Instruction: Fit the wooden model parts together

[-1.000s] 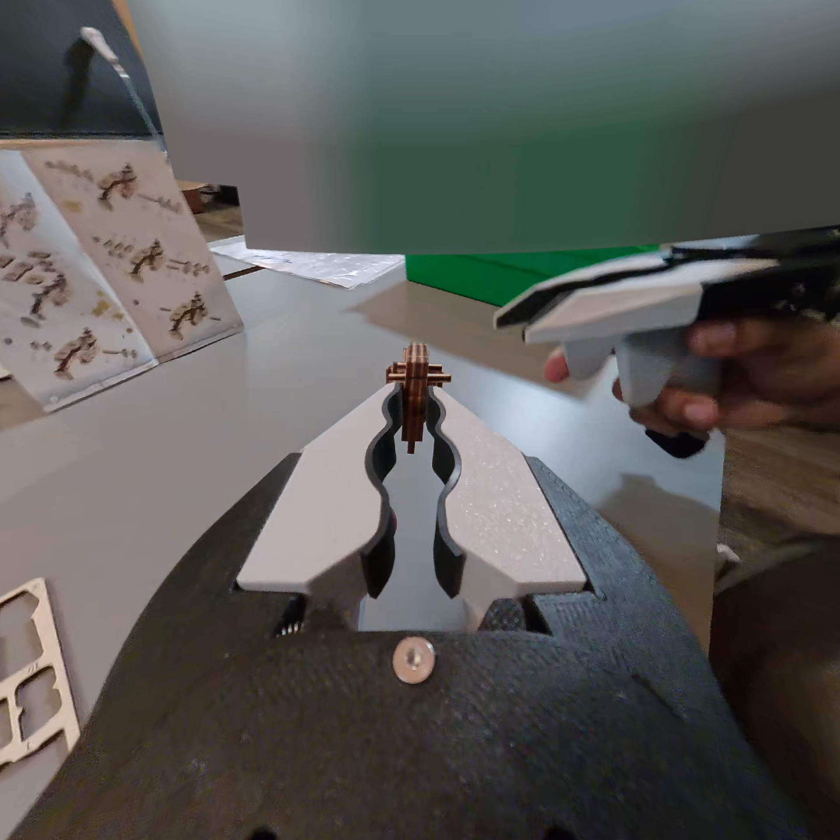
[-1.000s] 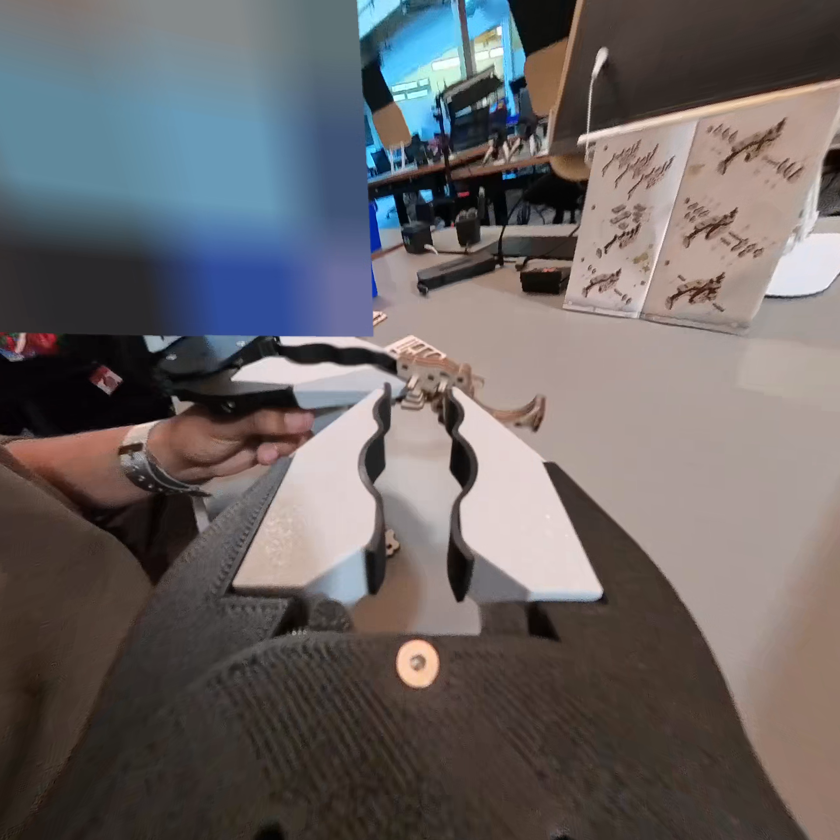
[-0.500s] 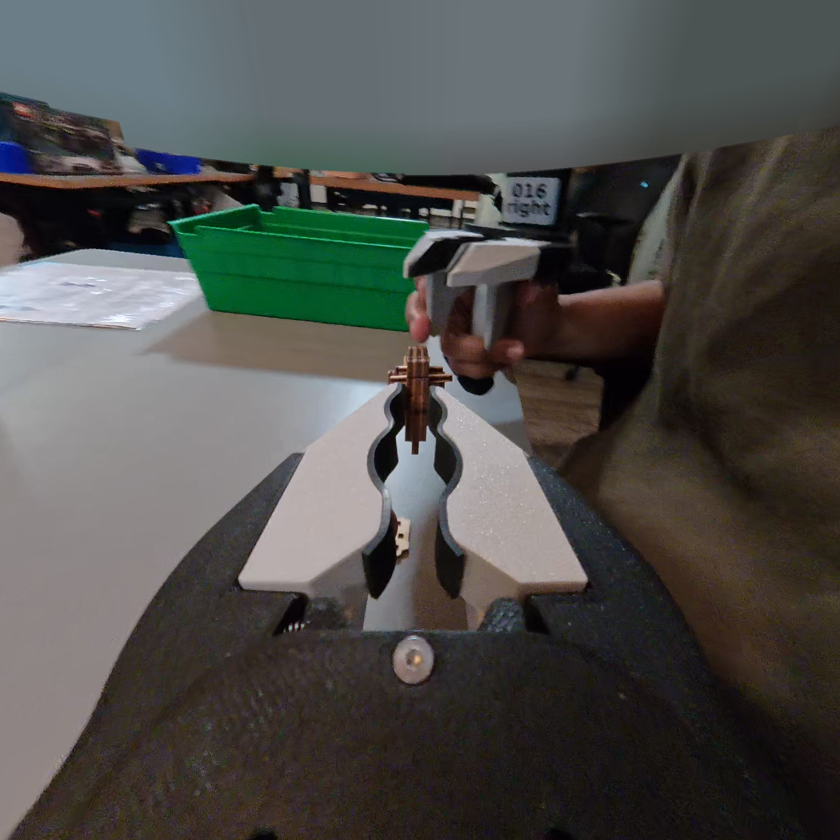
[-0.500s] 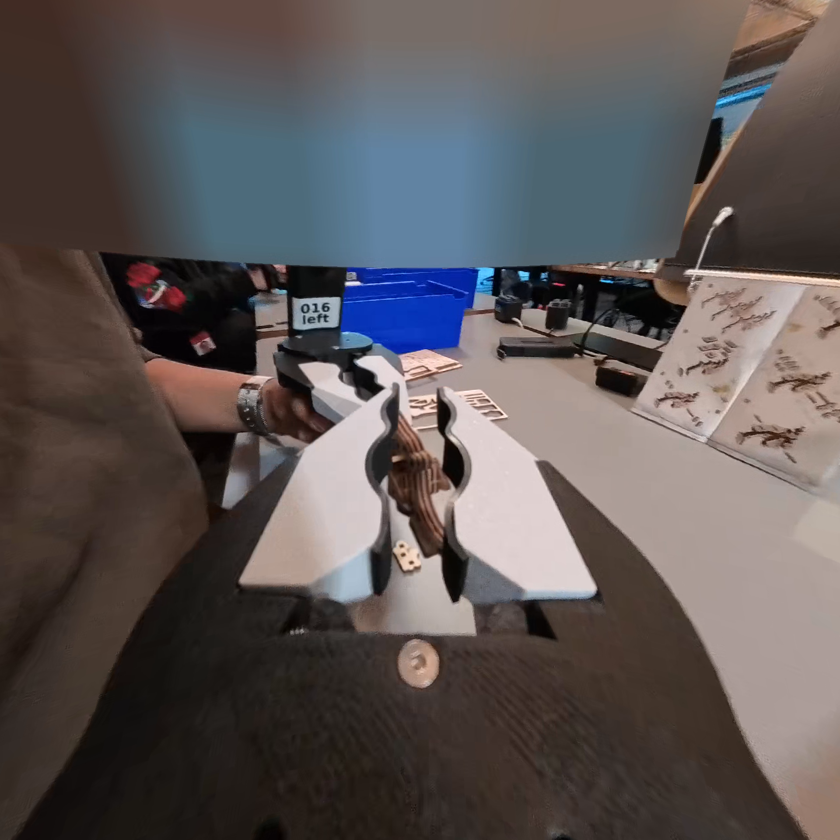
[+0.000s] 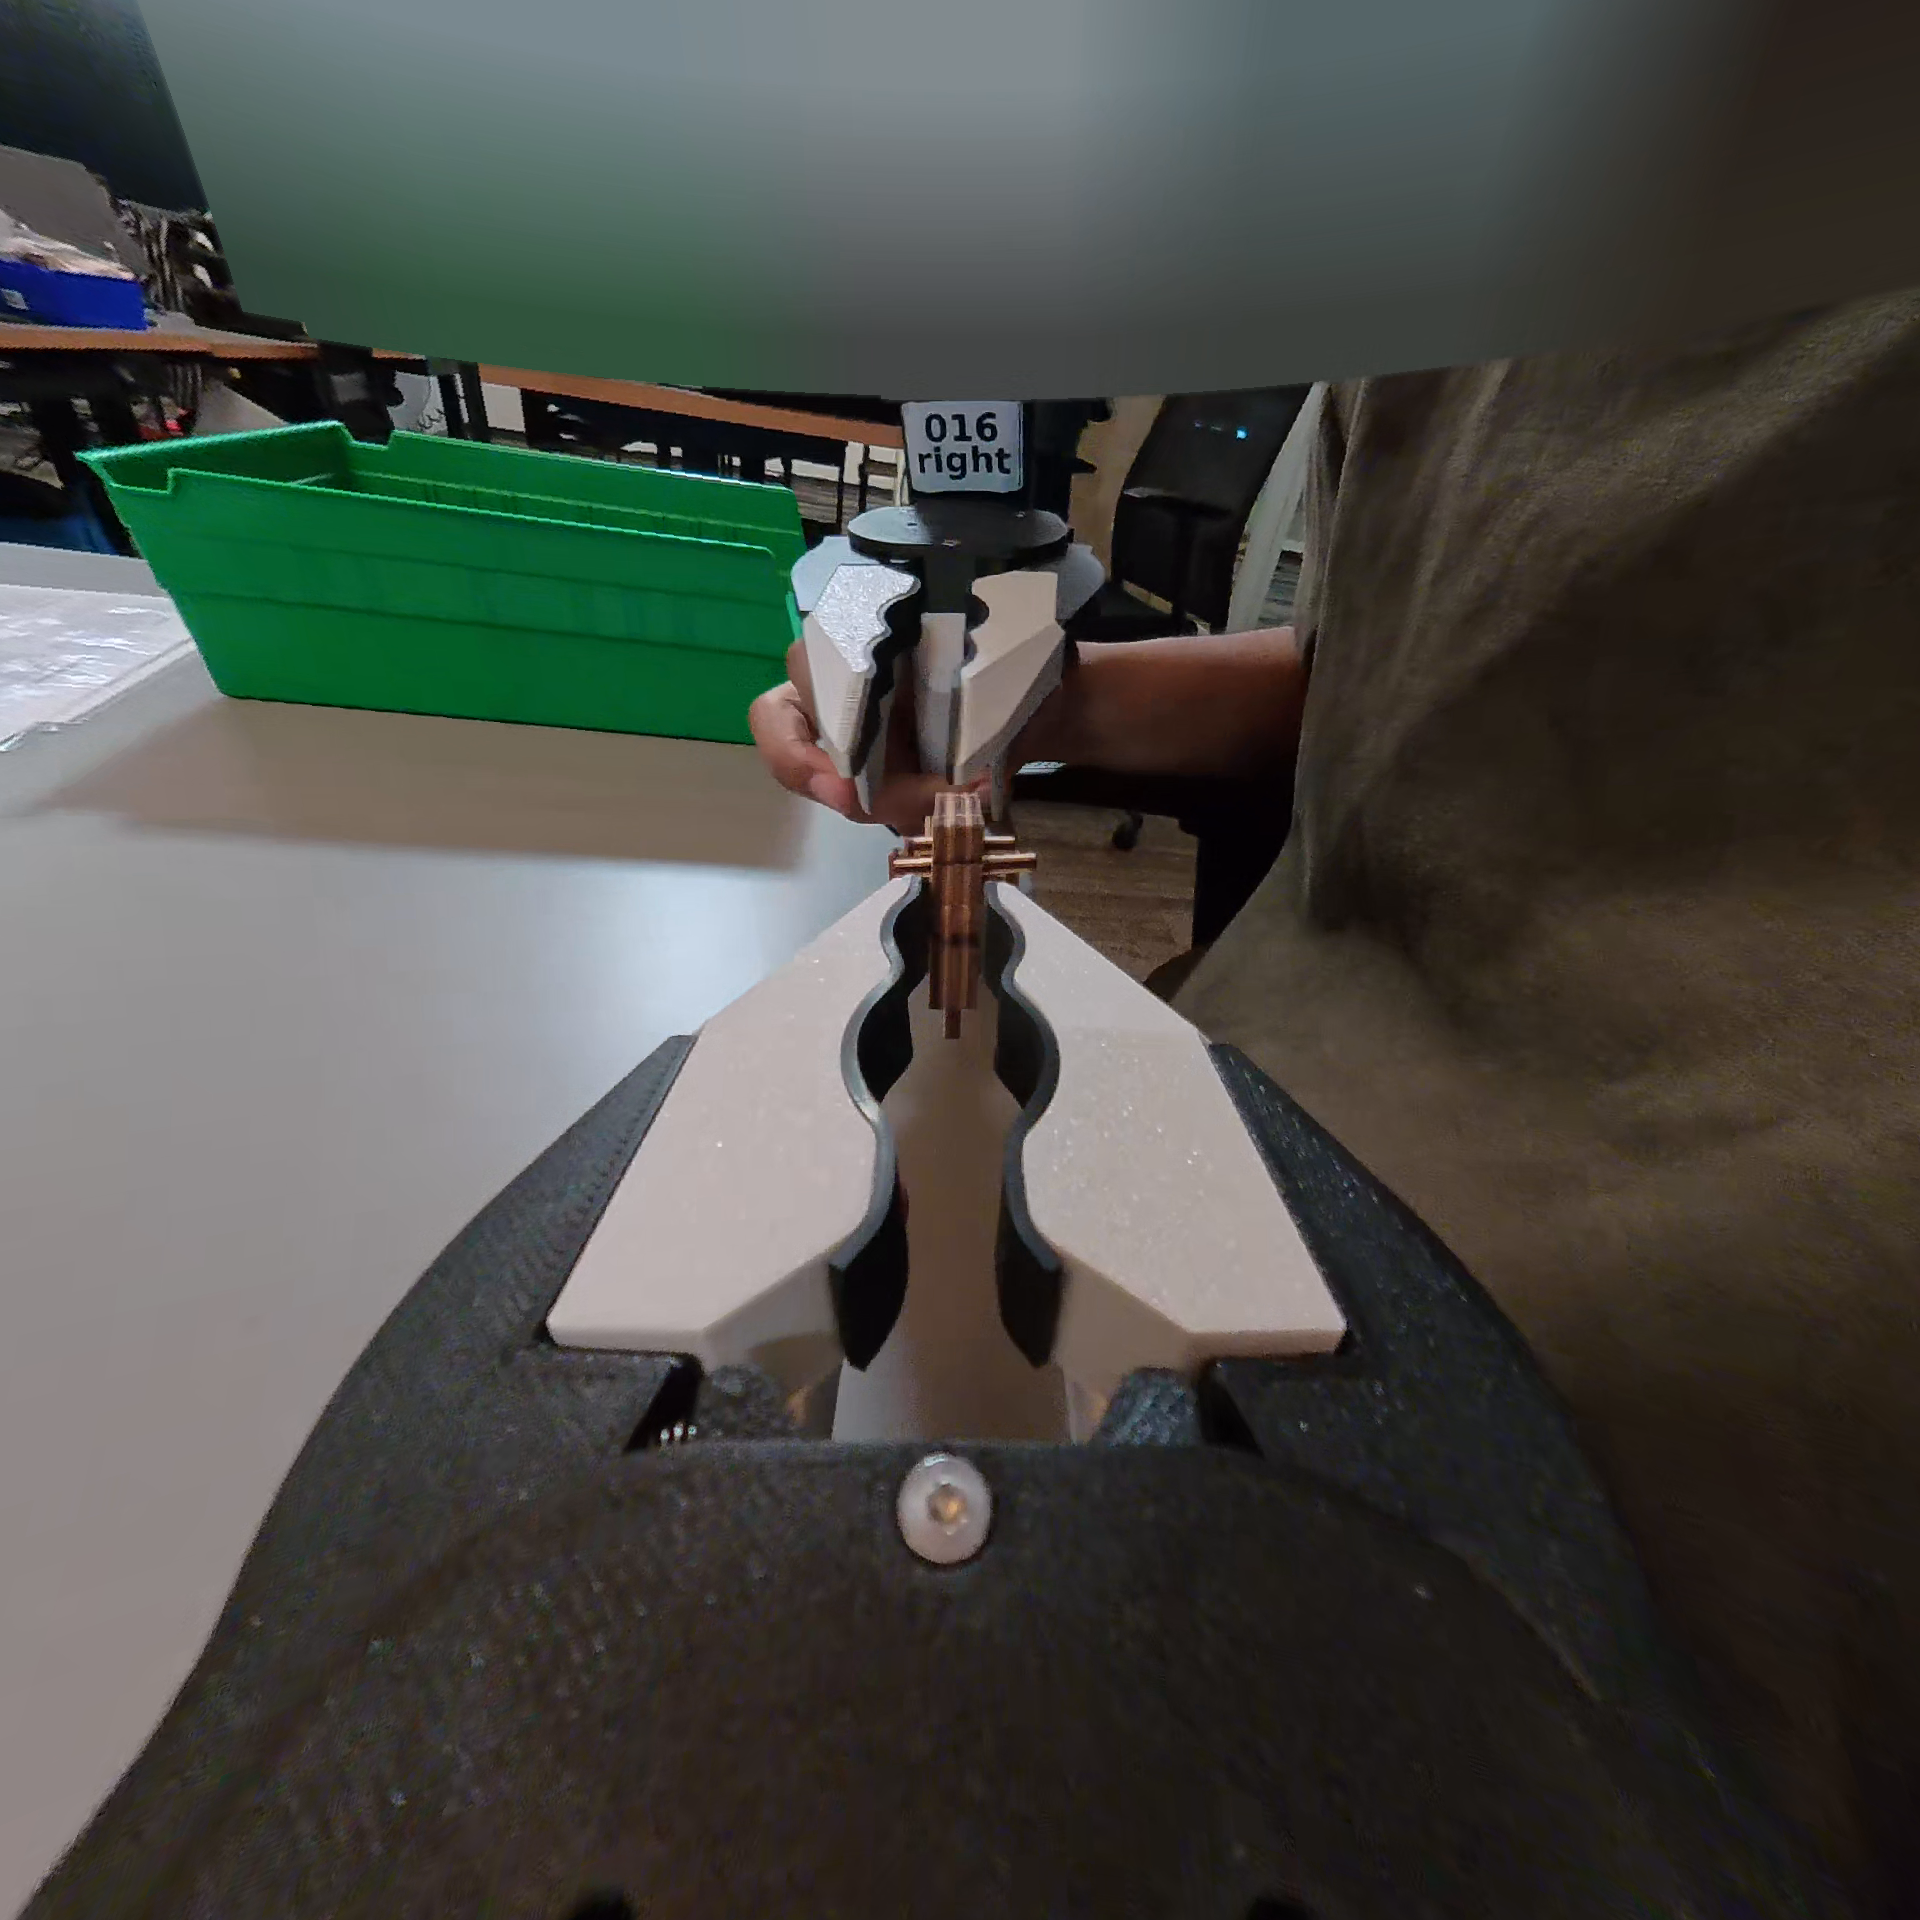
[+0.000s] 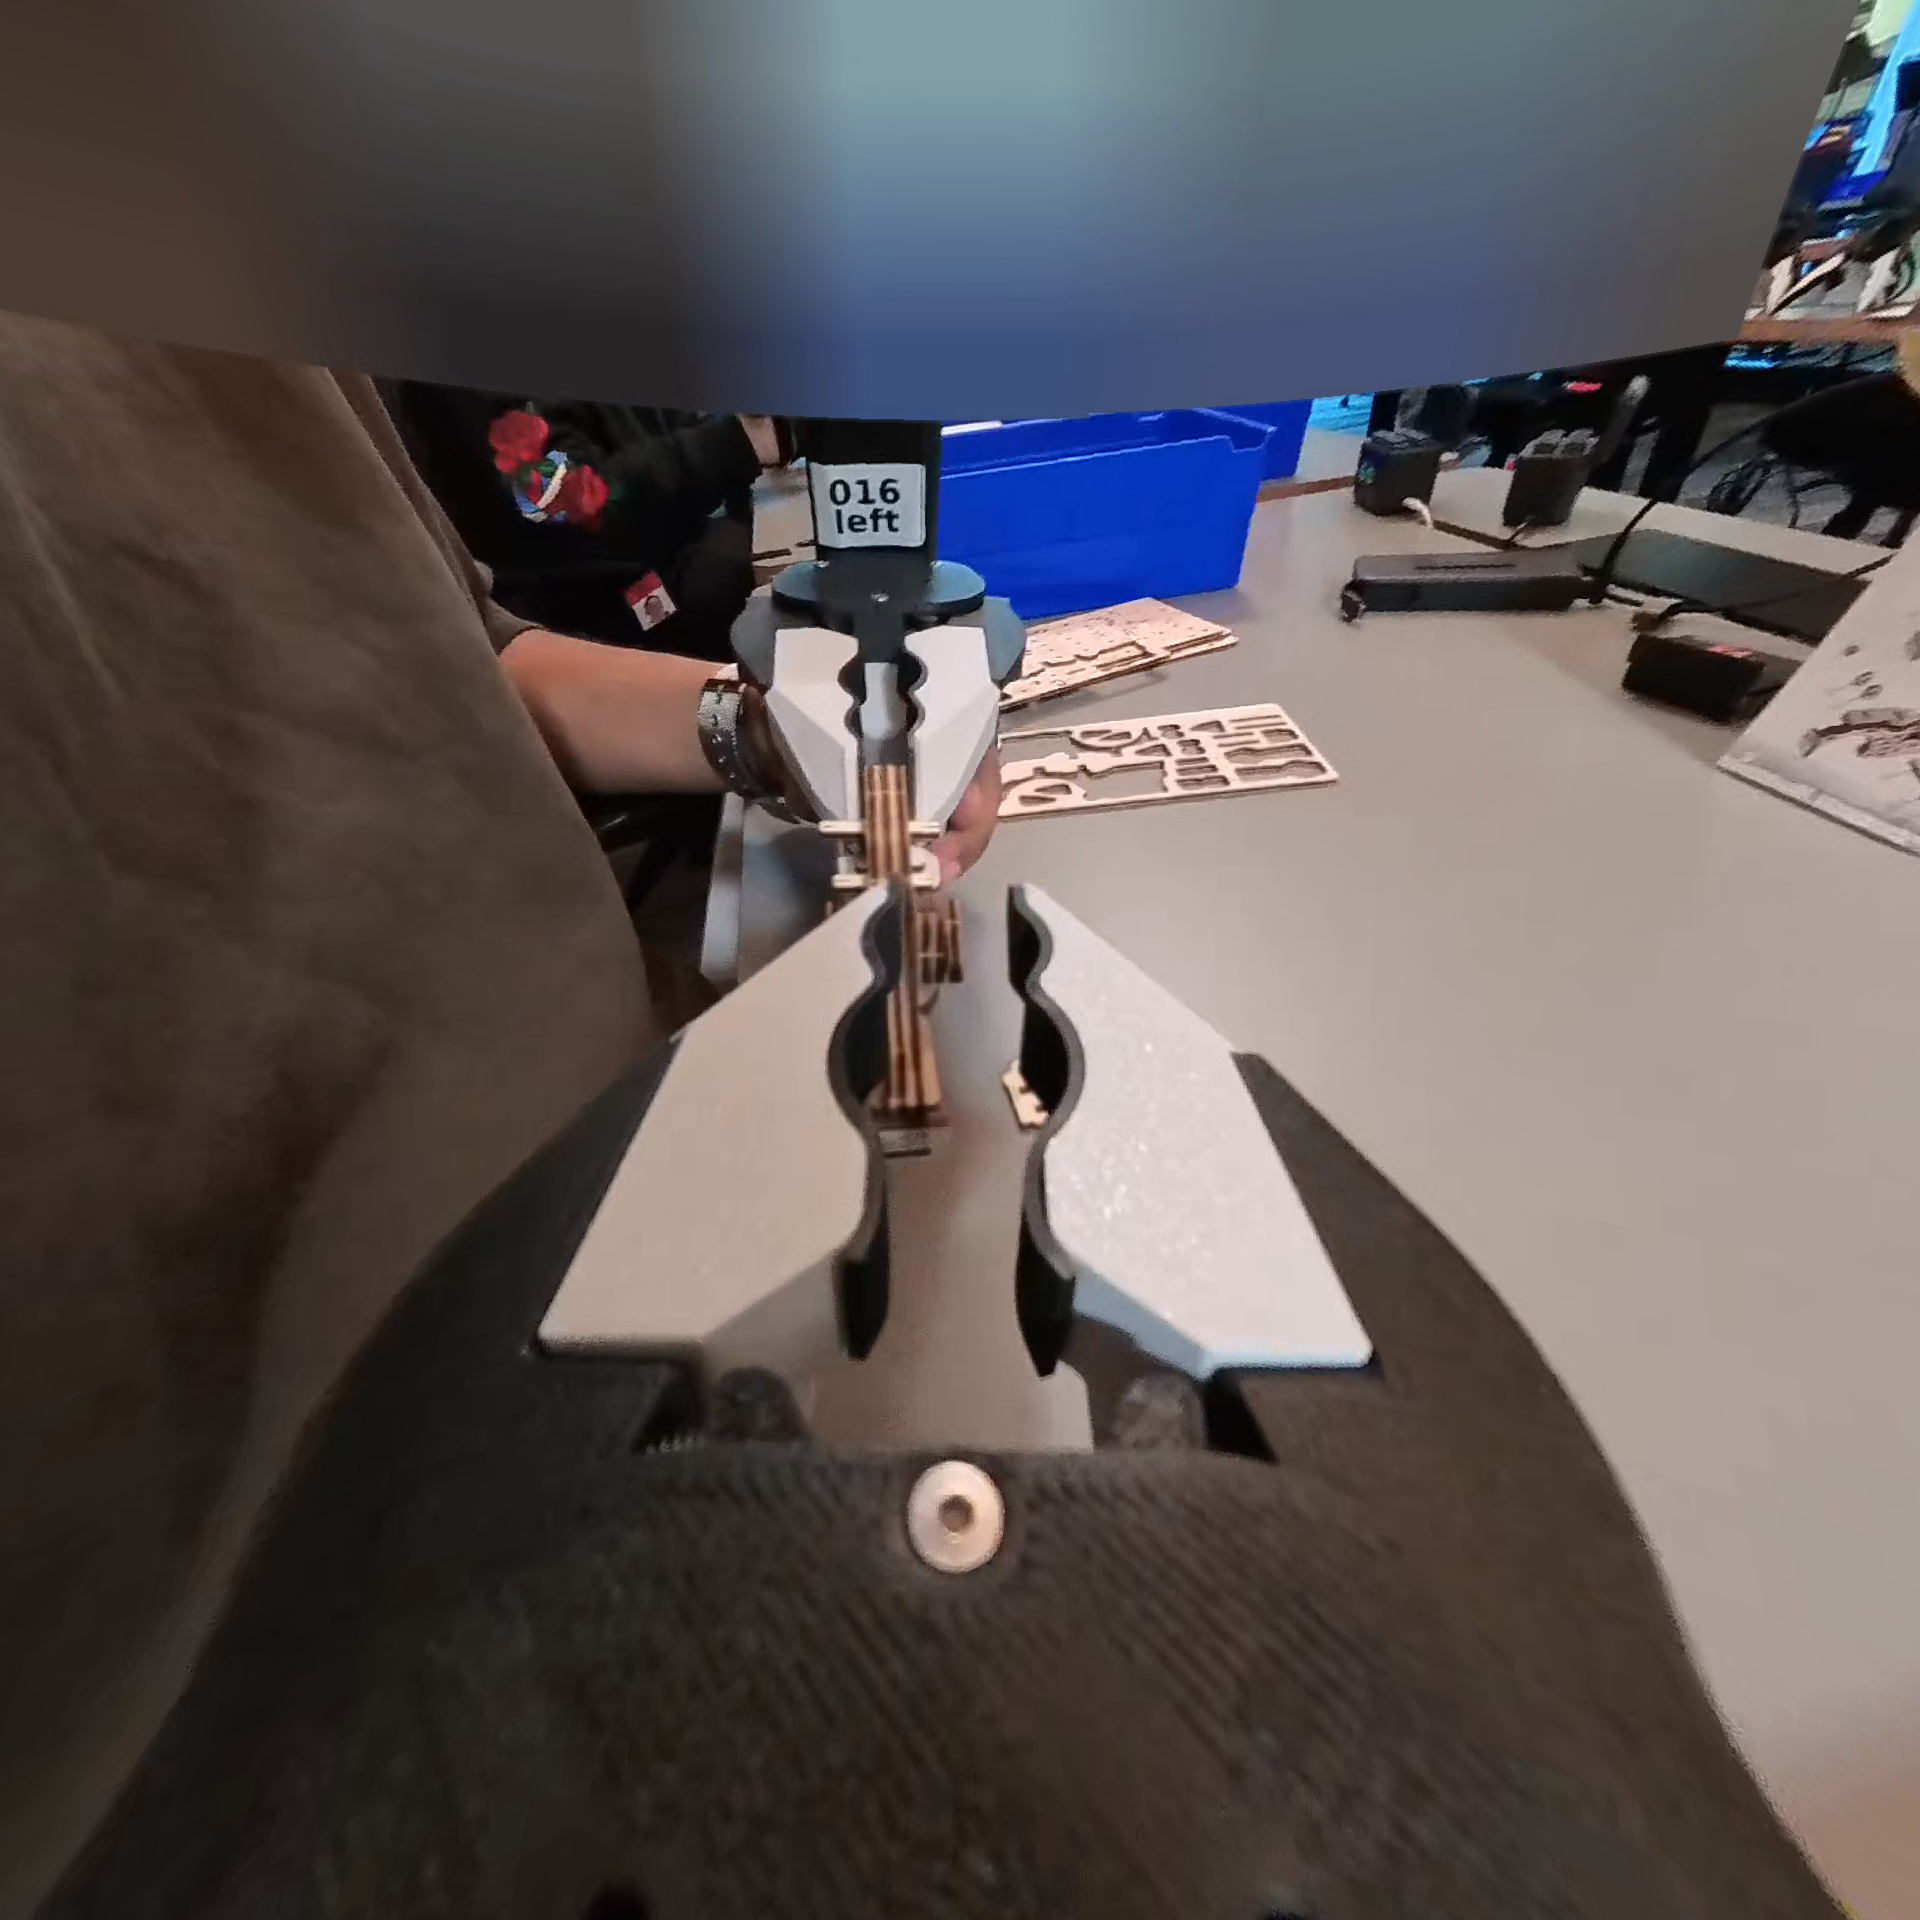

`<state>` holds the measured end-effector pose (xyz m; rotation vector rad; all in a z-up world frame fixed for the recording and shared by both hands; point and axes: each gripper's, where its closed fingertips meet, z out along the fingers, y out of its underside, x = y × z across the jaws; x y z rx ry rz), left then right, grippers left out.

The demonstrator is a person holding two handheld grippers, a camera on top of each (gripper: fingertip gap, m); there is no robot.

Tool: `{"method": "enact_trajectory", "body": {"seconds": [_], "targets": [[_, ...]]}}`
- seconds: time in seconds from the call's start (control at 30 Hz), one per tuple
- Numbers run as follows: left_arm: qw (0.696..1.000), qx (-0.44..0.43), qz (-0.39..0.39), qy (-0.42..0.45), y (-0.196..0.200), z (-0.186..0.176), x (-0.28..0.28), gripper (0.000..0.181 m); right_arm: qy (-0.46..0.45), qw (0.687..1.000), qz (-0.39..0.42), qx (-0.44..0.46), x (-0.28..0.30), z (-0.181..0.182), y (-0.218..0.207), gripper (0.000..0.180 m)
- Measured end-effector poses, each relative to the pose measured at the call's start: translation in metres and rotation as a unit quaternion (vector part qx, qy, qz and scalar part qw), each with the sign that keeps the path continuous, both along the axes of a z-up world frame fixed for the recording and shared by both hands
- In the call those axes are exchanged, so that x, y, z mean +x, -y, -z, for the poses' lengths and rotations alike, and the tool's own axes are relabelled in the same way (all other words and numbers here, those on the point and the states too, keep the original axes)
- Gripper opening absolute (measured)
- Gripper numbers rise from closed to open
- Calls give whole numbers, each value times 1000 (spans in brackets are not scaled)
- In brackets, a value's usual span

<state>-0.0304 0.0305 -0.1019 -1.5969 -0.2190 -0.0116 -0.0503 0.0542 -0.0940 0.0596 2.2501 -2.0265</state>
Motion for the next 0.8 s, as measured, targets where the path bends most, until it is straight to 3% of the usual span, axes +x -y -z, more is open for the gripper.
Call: {"method": "enact_trajectory", "body": {"seconds": [0.27, 0.53, 0.8], "targets": [[997, 57, -35, 39, 13, -14, -16, 5, 87, 992, 33, -87, -26, -27, -16, 20], [982, 157, -44, 96, 31, -37, -28, 5, 84, 995, 17, -51, -16, -13, -7, 27], [983, 149, -33, 100, 25, -34, -24, 4, 82, 995, 19, -61, -14, -17, -5, 25]]}}
